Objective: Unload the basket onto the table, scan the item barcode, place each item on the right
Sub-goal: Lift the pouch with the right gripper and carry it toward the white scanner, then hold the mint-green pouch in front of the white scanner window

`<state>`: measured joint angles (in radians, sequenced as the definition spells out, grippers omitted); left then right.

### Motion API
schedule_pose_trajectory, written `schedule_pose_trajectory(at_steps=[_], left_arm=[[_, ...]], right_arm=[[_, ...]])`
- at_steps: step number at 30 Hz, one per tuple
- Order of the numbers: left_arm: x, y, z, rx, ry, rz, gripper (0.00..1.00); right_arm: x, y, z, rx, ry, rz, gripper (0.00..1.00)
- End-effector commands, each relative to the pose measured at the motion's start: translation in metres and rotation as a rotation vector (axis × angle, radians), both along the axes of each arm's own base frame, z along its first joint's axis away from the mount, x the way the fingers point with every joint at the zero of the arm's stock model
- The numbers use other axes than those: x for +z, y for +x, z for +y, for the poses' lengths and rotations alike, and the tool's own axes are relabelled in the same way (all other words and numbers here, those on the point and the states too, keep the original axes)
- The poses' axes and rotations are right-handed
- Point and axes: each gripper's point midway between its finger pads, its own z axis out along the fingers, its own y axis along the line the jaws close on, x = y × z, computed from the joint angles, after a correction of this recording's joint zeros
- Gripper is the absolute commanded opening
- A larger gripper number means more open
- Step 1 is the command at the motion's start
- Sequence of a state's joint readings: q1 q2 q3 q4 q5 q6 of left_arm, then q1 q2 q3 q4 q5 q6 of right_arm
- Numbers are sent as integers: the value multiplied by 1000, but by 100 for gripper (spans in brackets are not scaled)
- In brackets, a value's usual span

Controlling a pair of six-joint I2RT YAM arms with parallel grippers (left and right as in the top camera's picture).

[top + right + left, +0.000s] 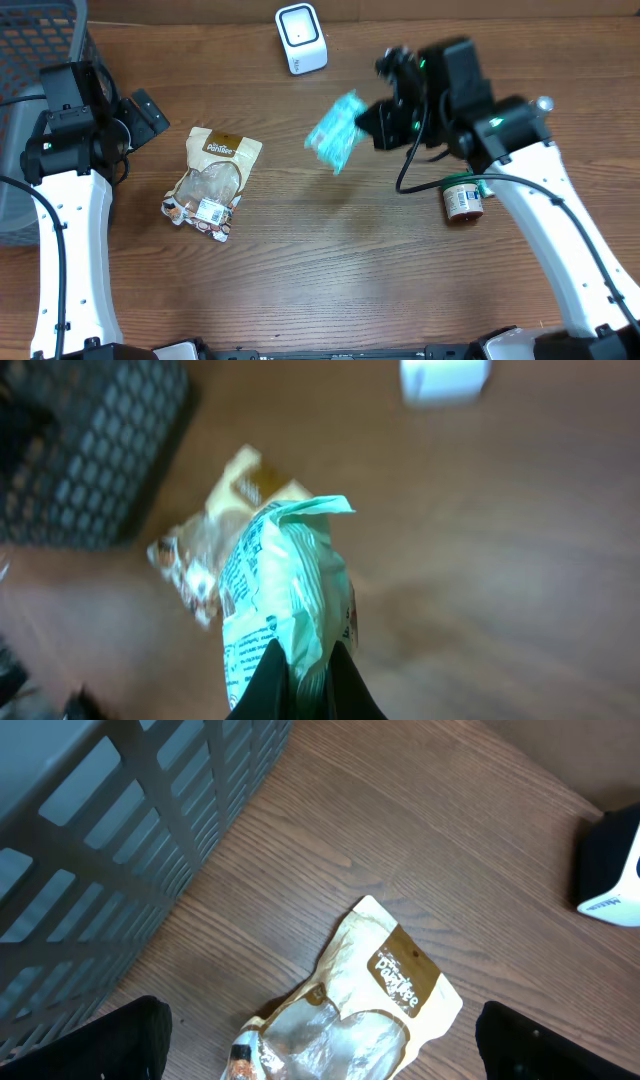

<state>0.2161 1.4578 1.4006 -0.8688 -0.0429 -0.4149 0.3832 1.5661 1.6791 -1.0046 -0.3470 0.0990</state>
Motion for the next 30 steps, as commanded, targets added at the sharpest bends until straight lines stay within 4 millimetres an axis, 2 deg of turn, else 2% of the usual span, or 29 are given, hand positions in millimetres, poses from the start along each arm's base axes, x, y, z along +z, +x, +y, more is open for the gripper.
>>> schedule_pose_trajectory(at_steps=[1,4,6,15,20,30], left_arm=[[11,2,3,-4,27,-22,99],[11,2,3,-4,27,-22,100],[11,2,3,-4,27,-22,99],[11,2,3,-4,27,-22,100],[11,2,3,-4,27,-22,100],[11,2,3,-4,28,-22,99]], right_arm=[[32,21,-6,-41,-41,-114,3],[38,35,0,-6,-54,-194,4],[31,53,4,-6,-93,-242,4],[-20,118,23,9,-457,-456,4],[-39,149,34,30,-643,-582,4],[-72,196,65,91,-724,-756,4]])
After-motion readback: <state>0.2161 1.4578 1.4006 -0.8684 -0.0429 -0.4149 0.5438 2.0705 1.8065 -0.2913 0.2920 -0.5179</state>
